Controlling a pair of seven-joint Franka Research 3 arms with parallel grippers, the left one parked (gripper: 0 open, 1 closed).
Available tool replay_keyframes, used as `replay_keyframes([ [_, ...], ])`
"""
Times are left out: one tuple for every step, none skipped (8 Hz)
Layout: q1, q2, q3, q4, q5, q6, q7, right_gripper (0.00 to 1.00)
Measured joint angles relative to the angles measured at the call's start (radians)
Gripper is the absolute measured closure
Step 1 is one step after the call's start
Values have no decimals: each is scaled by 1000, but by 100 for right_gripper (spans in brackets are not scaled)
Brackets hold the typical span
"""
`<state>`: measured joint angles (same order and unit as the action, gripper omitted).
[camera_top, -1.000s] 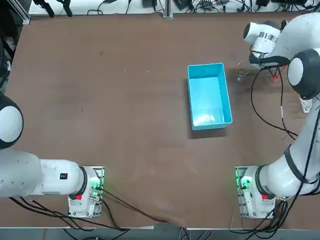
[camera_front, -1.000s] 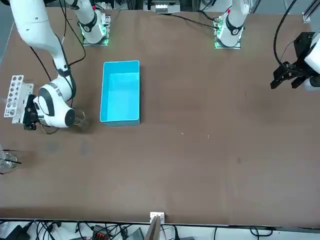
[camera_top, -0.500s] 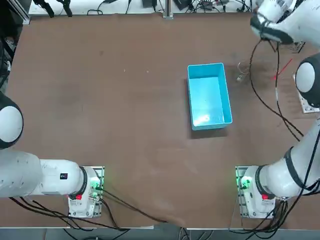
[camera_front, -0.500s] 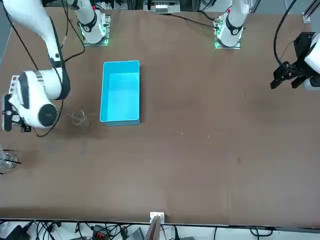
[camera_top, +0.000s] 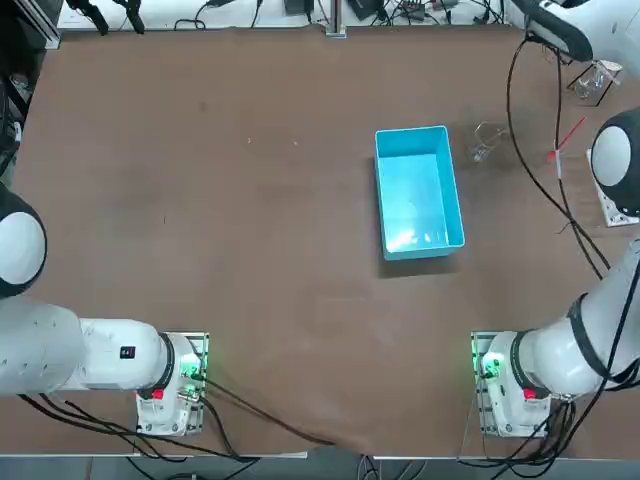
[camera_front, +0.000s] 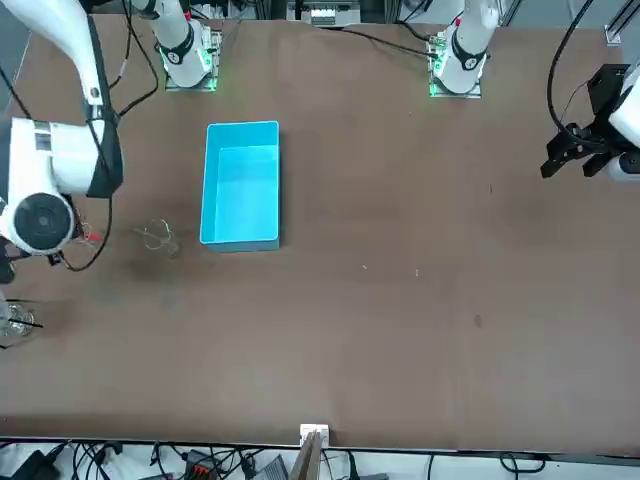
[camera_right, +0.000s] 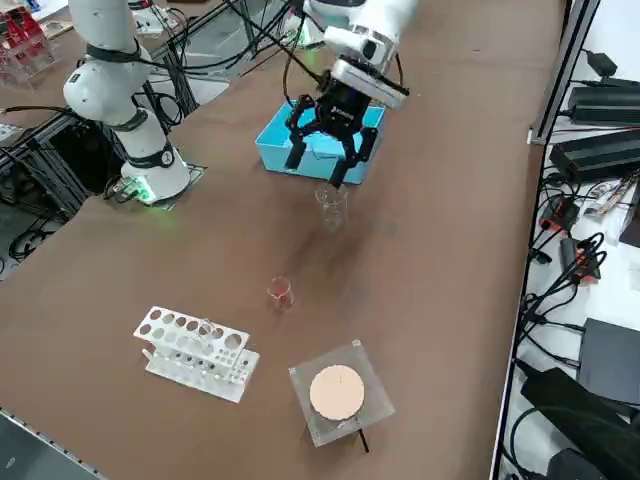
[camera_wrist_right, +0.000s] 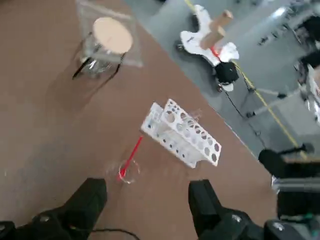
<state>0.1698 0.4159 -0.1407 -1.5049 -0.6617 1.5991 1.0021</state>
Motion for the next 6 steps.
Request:
replay_keyframes([
  [0,2,0,30,59,0,-129,0],
  [0,2,-1,64,134,-1,-257,0],
  [-1,0,-3,89,184,-4,-375,0],
  [-1,-4,-3,101,209,-5,-468,0],
  [0,-8,-2,108,253,-6,-558,0],
  [0,-11,-3,122,322,-6,-639,0],
])
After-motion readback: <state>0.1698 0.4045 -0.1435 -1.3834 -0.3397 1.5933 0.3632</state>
